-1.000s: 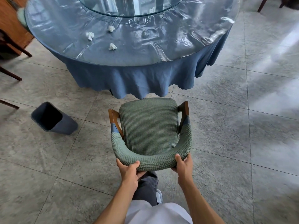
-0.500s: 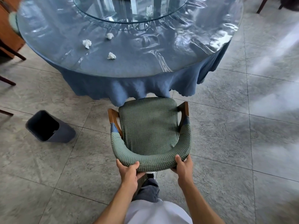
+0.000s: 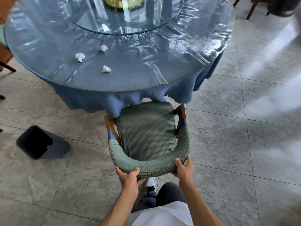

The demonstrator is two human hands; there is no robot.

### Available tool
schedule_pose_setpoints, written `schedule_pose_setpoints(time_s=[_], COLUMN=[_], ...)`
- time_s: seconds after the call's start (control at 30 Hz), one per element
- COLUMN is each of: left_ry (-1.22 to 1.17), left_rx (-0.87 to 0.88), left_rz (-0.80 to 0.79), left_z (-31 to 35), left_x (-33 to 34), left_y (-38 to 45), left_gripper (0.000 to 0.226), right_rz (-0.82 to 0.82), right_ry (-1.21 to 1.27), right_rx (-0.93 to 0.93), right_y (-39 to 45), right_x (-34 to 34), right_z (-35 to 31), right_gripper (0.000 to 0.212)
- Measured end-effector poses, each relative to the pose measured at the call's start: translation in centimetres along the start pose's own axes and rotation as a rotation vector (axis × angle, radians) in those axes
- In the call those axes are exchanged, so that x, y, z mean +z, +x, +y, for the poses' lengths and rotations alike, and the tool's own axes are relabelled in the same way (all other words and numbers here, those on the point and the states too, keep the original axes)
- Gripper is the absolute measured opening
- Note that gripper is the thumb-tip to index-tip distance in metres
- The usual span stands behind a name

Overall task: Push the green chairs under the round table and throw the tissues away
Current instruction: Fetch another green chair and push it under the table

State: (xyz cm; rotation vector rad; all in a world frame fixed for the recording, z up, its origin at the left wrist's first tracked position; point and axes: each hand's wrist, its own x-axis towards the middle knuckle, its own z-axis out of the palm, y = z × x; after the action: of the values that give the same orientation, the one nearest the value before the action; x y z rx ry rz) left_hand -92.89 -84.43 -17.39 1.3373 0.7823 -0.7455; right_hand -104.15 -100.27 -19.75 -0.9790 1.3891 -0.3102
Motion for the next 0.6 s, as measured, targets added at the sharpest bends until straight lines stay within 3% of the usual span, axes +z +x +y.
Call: schedule_pose_setpoints(time_s=[0.6], left_ry=[0.006], left_rx=[0.006], left_rz=[0.028], left_z=[3.4], left_x=[5.6], left_y=[3.8], left_gripper=[0.106], right_rz=[-0.023], right_ry=[-0.029], right_rx=[0.004], right_y=[6.1], right_x=[2.8], right_z=[-5.1], right_gripper=[0.019])
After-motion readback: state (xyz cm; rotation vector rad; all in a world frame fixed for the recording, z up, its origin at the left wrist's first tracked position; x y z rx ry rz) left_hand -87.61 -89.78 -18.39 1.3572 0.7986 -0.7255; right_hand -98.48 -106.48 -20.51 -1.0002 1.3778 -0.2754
